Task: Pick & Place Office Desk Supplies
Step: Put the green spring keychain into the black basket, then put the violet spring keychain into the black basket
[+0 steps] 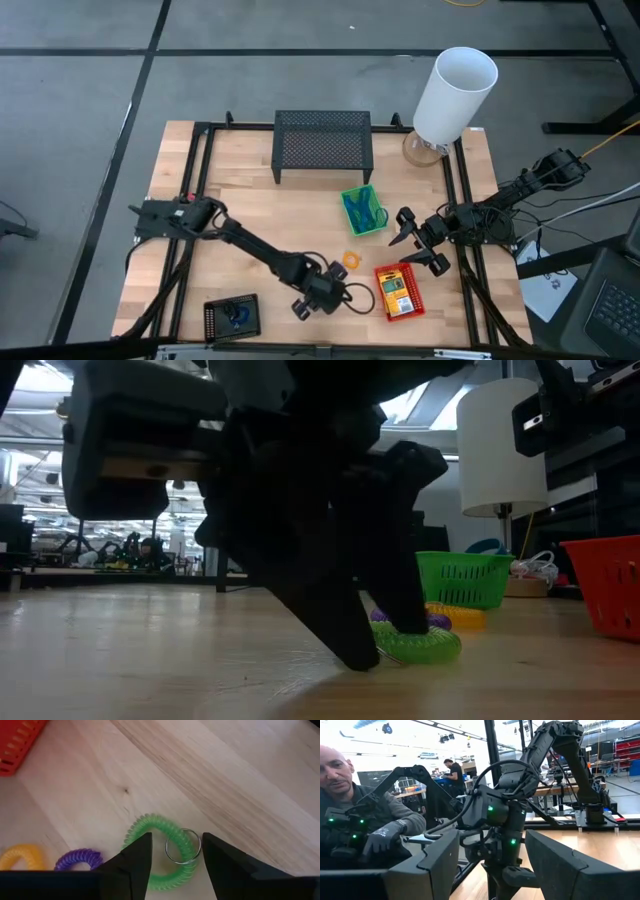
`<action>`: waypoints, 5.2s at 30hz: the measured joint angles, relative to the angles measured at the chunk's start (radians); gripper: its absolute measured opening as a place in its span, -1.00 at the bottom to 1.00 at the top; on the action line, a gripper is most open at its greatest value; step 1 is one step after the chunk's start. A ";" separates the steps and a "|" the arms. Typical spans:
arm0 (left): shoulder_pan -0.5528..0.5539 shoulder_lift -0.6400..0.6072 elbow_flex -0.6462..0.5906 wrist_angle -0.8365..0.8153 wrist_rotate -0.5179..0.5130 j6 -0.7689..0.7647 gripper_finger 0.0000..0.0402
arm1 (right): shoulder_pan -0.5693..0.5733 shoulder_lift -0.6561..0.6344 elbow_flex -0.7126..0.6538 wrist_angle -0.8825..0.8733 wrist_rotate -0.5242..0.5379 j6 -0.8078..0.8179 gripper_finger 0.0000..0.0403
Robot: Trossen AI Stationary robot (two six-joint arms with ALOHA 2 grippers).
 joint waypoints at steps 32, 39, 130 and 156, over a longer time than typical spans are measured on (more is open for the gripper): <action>-0.240 -0.572 -0.007 -0.753 0.101 -0.350 -0.98 | 0.000 0.000 0.000 -0.005 0.000 0.018 0.14; -0.432 -0.692 -0.109 -0.747 0.037 -0.659 -0.98 | 0.000 0.000 0.000 -0.005 0.002 0.018 0.14; 0.140 0.003 -0.086 0.123 0.117 0.027 -0.32 | -0.011 0.000 0.000 -0.007 0.000 0.018 0.14; -0.111 -0.506 -0.094 -0.538 0.209 -0.088 -0.98 | -0.011 0.000 0.000 -0.025 0.004 0.045 0.14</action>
